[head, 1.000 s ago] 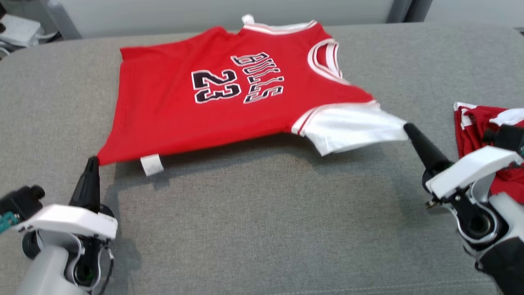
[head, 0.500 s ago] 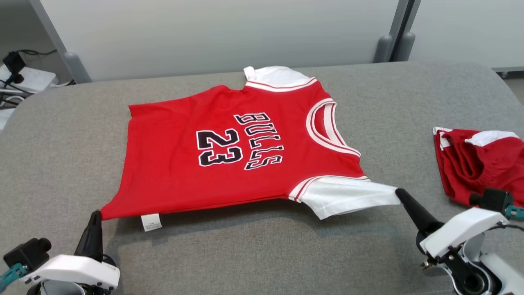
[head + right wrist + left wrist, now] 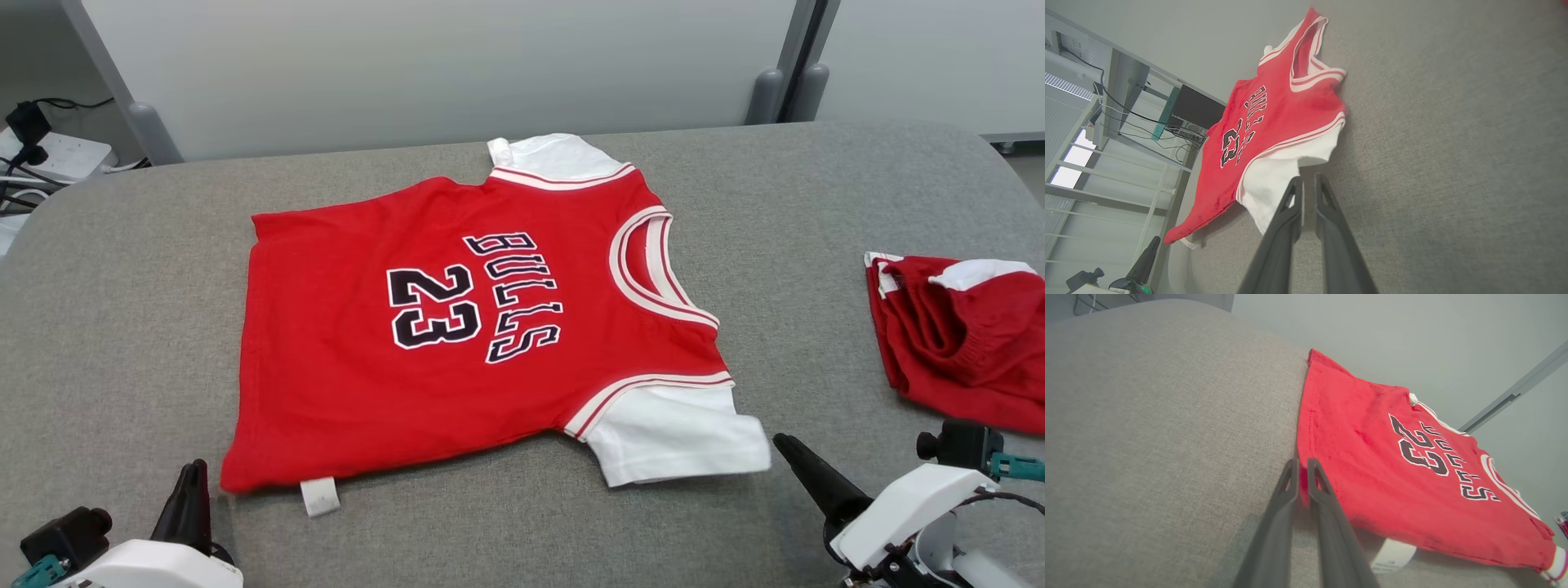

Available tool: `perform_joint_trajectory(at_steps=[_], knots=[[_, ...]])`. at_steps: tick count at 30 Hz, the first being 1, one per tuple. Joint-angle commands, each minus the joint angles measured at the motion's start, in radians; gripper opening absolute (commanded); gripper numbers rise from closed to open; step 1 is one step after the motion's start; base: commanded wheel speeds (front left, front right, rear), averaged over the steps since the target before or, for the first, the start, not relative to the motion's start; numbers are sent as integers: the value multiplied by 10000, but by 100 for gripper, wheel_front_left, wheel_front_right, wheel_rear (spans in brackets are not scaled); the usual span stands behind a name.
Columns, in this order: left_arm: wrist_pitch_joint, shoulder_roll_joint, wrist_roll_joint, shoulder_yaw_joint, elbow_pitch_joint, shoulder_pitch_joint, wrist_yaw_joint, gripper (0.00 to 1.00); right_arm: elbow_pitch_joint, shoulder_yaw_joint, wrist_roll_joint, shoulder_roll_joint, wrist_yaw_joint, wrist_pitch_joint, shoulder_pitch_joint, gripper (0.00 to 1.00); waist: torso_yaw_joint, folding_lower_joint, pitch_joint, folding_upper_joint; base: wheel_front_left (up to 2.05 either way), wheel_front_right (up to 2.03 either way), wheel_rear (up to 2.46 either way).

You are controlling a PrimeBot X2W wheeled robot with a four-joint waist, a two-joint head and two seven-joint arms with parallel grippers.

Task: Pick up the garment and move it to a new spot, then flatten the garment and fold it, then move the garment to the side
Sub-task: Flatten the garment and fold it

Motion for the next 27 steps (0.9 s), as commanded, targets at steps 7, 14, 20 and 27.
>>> perform_joint_trajectory(at_steps=[7, 14, 20, 27], knots=[[-105, 189, 972, 811, -90, -243, -38, 100, 350, -38, -913, -553, 44, -873, -299, 100, 39, 0, 126, -1, 0, 0, 0], [-105, -303, 2629, 2045, -973, -138, -38, 100, 1367, -744, -3103, -222, 44, -1969, -938, 100, 196, 0, 144, -1, 0, 0, 0], [-105, -1096, 4266, 3237, -2061, -24, 6, 100, 966, -3098, -6400, 883, 44, -1995, -867, 100, 281, 0, 98, -1, 0, 0, 0], [-105, -1633, 5527, 3552, -2935, 275, -15, 100, 111, -4448, -8740, 1949, 44, -1997, 7, 100, 398, 0, -246, -1, 0, 0, 0]])
